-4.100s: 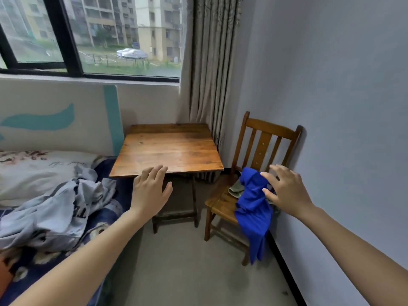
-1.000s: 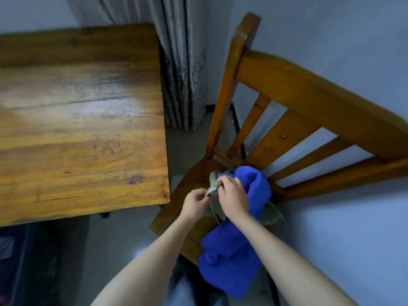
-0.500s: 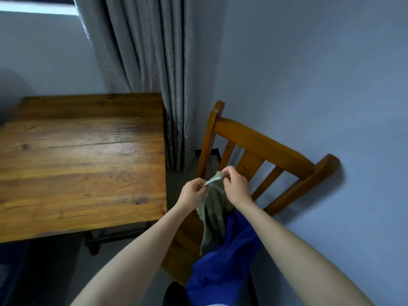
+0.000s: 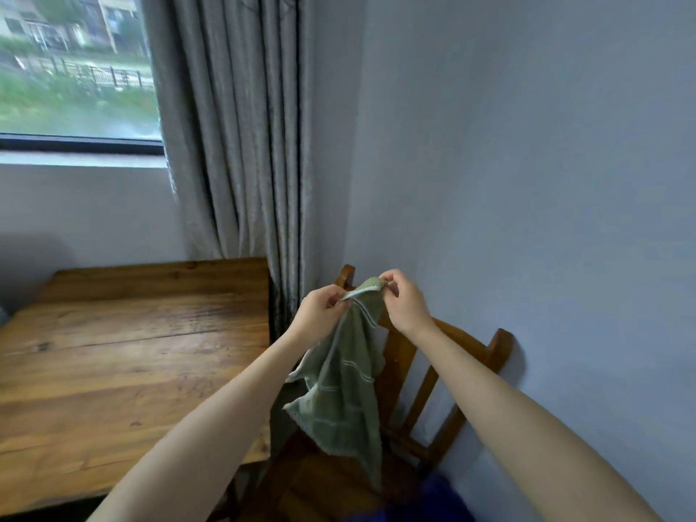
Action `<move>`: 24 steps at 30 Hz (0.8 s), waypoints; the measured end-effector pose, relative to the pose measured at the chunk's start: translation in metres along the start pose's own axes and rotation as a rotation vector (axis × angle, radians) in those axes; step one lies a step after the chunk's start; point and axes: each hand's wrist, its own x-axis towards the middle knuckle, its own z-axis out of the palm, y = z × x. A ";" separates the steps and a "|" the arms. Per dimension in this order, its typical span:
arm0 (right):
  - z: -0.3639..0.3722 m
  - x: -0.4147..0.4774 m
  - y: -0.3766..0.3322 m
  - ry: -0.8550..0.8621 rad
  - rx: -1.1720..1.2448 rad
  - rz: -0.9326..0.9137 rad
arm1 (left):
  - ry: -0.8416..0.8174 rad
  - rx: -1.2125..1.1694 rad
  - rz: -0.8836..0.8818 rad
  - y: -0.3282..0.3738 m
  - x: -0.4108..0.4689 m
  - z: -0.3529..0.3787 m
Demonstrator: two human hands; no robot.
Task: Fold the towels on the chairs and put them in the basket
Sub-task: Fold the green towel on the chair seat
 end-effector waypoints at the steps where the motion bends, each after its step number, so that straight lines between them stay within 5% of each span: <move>1: -0.004 0.004 -0.006 0.012 0.035 0.003 | -0.005 -0.019 0.007 0.005 0.002 -0.004; 10: -0.025 0.008 -0.028 0.017 0.483 0.068 | -0.078 0.093 -0.102 -0.006 -0.010 -0.012; 18: -0.047 0.004 -0.010 0.111 0.573 0.161 | 0.083 -0.082 -0.199 -0.006 -0.015 -0.047; 24: -0.063 -0.002 -0.004 0.138 0.611 0.166 | 0.052 -0.069 -0.183 0.002 -0.015 -0.059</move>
